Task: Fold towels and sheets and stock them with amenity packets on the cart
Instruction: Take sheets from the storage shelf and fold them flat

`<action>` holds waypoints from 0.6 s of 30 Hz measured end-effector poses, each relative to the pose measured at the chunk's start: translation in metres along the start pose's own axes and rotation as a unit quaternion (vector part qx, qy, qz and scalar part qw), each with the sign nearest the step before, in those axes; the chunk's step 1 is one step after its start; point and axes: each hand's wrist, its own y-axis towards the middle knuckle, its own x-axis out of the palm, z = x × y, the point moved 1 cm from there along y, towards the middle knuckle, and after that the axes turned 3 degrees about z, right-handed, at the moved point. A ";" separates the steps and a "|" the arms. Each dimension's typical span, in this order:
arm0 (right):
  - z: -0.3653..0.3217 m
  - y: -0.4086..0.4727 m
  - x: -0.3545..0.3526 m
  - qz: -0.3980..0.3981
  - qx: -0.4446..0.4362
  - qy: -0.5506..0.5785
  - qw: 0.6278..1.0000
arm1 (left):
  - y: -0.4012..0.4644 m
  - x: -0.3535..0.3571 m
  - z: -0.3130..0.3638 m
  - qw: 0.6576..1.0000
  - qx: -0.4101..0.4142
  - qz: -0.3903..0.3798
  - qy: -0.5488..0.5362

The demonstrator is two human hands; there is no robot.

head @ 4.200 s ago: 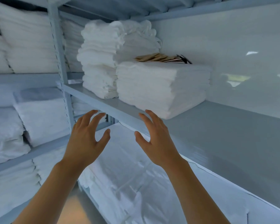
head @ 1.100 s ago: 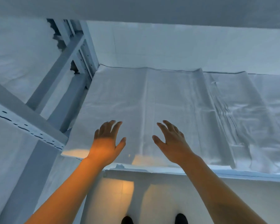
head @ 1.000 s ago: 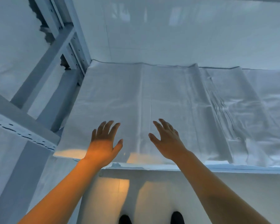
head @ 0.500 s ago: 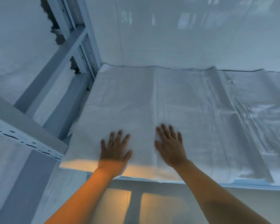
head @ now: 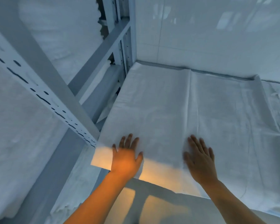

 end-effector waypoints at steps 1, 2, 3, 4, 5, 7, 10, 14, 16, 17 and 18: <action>-0.009 0.002 -0.004 0.017 0.013 0.021 1.000 | -0.009 -0.011 -0.013 0.999 -0.036 0.034 -0.016; -0.022 0.005 -0.007 0.039 0.013 0.036 0.999 | -0.019 -0.019 -0.027 0.995 -0.059 0.074 -0.025; -0.039 0.008 -0.008 0.057 -0.006 0.045 0.997 | -0.029 -0.025 -0.040 0.991 -0.074 0.107 -0.026; -0.061 0.012 -0.008 0.067 -0.038 0.054 0.996 | -0.038 -0.029 -0.052 0.988 -0.091 0.125 -0.022; -0.087 0.018 -0.006 0.064 -0.072 0.063 0.993 | -0.045 -0.031 -0.060 0.986 -0.110 0.127 -0.013; -0.144 0.031 0.002 0.028 -0.121 0.074 0.989 | -0.052 -0.032 -0.071 0.984 -0.143 0.105 0.012; -0.220 0.052 0.020 -0.019 -0.177 0.077 0.981 | -0.051 -0.033 -0.080 0.980 -0.179 0.092 0.013; -0.281 0.072 0.046 -0.060 -0.228 0.058 0.970 | -0.043 -0.030 -0.090 0.972 -0.215 0.090 -0.030; -0.297 0.081 0.057 -0.075 -0.234 0.037 0.969 | -0.036 -0.026 -0.092 0.968 -0.229 0.081 -0.058; -0.303 0.085 0.061 -0.078 -0.233 0.024 0.969 | -0.032 -0.025 -0.092 0.964 -0.239 0.078 -0.082; -0.309 0.090 0.064 -0.077 -0.228 0.014 0.970 | -0.028 -0.025 -0.093 0.957 -0.252 0.078 -0.117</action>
